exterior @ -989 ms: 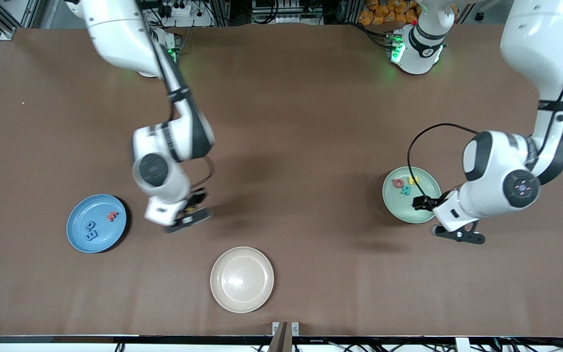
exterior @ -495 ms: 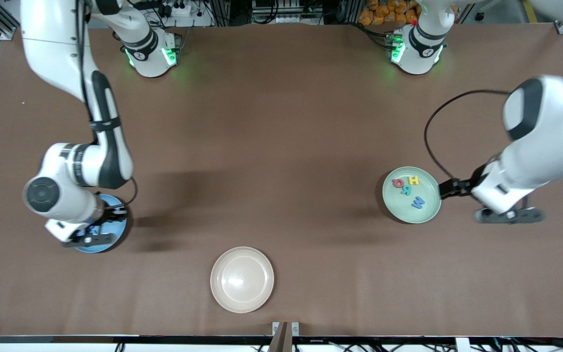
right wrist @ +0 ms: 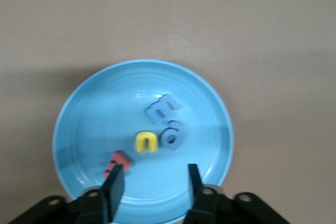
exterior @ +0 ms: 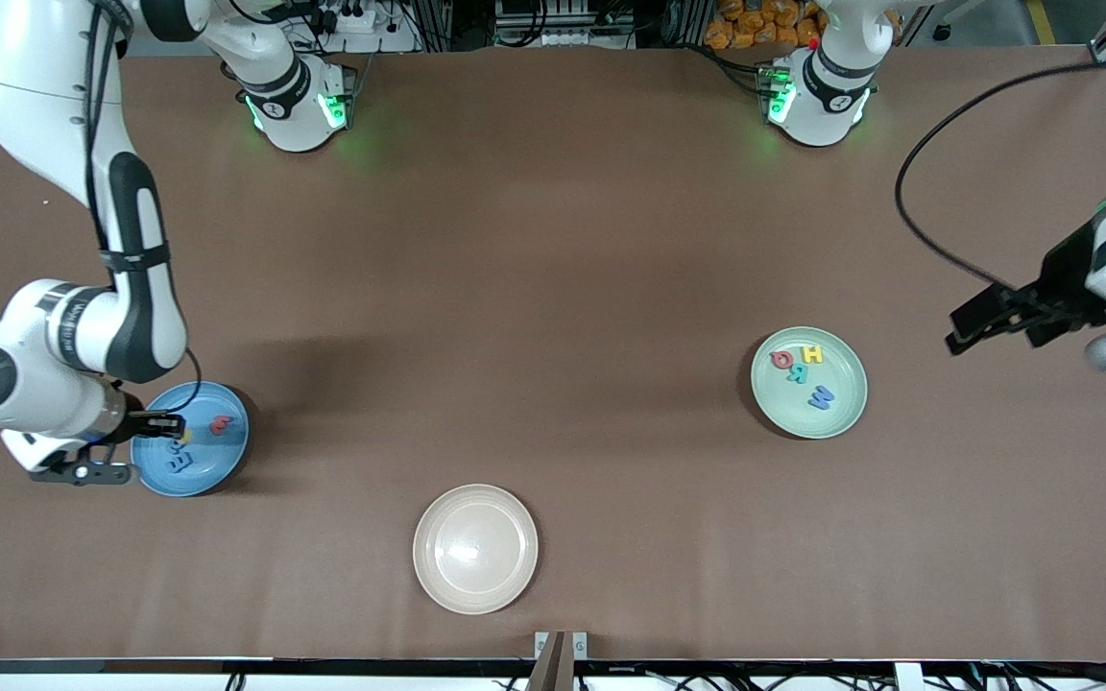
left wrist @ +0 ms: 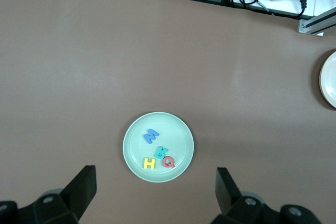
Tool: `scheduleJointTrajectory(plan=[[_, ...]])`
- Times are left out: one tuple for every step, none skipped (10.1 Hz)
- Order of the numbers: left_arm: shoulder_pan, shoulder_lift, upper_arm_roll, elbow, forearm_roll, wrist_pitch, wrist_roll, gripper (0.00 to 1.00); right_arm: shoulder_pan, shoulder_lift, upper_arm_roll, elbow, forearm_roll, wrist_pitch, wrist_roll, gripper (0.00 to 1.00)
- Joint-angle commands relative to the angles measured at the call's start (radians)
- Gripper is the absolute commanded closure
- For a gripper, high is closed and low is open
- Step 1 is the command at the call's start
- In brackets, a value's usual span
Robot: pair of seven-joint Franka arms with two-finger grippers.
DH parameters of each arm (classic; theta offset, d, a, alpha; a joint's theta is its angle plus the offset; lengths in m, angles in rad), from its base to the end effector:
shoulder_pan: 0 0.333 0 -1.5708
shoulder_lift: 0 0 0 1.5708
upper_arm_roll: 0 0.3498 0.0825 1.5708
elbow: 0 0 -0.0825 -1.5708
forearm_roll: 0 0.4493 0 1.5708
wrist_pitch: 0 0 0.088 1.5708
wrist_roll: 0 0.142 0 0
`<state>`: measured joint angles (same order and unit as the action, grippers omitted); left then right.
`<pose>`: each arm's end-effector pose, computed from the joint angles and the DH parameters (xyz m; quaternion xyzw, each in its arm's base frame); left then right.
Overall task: Sort upper and lower case letters into plates
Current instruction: 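Drop the yellow u in the blue plate while the left gripper withdraws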
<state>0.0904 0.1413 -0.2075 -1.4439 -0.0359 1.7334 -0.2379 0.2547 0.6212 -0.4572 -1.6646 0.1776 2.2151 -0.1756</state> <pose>0.6844 -0.0753 0.6184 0.9946 0.0638 0.0686 0.0451 0.7406 -0.1106 0.2283 0.9978 -0.0300 -0.0119 0.0581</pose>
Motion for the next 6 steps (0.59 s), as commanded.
scheduleJointTrajectory(plan=[[0.003, -0.046, -0.003, -0.036, -0.021, -0.052, 0.002, 0.00, -0.017, -0.087, 0.014, -0.017, 0.022, -0.026, -0.004, 0.00], [0.000, -0.051, -0.004, -0.033, -0.019, -0.046, 0.008, 0.00, -0.018, -0.130, 0.012, -0.029, 0.022, -0.049, -0.021, 0.00], [0.000, -0.055, -0.009, -0.039, -0.003, -0.040, 0.008, 0.00, -0.020, -0.188, 0.017, -0.076, 0.020, -0.052, -0.038, 0.00], [-0.003, -0.064, -0.010, -0.050, -0.001, -0.044, 0.002, 0.00, -0.041, -0.243, 0.041, -0.124, 0.016, -0.054, -0.039, 0.00], [0.005, -0.069, -0.010, -0.055, -0.002, -0.045, 0.018, 0.00, -0.134, -0.286, 0.142, -0.133, 0.008, -0.070, -0.035, 0.00], [0.000, -0.080, -0.009, -0.062, -0.001, -0.051, 0.023, 0.00, -0.205, -0.319, 0.220, -0.133, -0.041, -0.083, -0.029, 0.00]])
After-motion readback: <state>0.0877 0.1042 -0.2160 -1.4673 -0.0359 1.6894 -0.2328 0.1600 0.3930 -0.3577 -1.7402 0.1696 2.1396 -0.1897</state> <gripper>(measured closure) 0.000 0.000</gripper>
